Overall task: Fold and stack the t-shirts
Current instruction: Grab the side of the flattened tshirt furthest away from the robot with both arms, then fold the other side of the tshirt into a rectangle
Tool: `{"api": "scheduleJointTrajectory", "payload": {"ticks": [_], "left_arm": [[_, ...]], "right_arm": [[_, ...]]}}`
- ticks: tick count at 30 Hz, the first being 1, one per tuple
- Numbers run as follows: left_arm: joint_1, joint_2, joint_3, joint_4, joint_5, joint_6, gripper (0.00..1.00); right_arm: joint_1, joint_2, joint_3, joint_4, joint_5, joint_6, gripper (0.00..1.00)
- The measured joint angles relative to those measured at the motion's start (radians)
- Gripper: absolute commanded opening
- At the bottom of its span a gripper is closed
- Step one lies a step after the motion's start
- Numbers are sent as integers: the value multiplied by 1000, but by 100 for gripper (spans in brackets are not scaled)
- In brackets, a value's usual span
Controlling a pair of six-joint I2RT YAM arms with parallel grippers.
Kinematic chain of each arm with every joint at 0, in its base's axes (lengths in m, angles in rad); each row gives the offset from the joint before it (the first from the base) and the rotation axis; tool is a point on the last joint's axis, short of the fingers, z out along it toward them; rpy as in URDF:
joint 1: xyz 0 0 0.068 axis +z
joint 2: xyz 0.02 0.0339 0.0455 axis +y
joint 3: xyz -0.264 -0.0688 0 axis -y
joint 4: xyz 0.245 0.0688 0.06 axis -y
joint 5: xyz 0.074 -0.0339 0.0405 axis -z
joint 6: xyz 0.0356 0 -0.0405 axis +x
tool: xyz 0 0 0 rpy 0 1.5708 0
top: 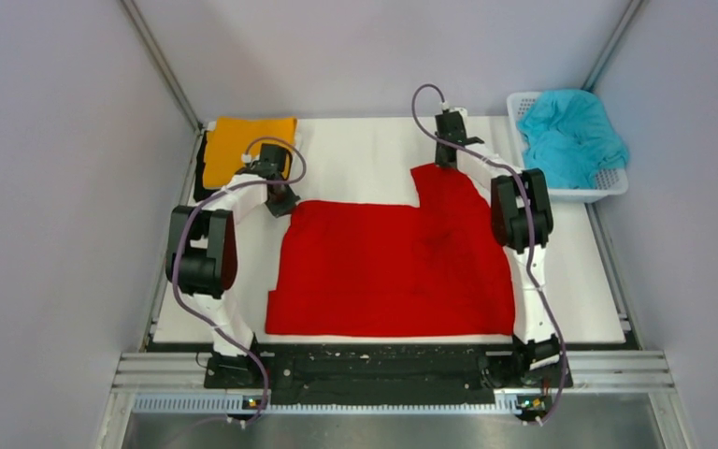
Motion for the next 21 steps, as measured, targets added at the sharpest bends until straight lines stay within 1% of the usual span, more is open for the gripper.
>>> {"api": "scheduleJointTrajectory", "payload": {"ticks": [2, 5, 10, 16, 21], "left_arm": [[-3, -23, -11, 1, 0, 1, 0], [-12, -82, -57, 4, 1, 3, 0], [-25, -185, -156, 23, 5, 3, 0], [-29, -322, -273, 33, 5, 2, 0], [-29, -460, -360, 31, -13, 6, 0]], "right_arm": [[6, -37, -50, -2, 2, -8, 0], [28, -148, -189, 2, 13, -32, 0], [108, -439, -452, 19, 34, -48, 0], [233, -825, -757, 50, 70, -27, 0], [268, -1050, -915, -18, 93, 13, 0]]}}
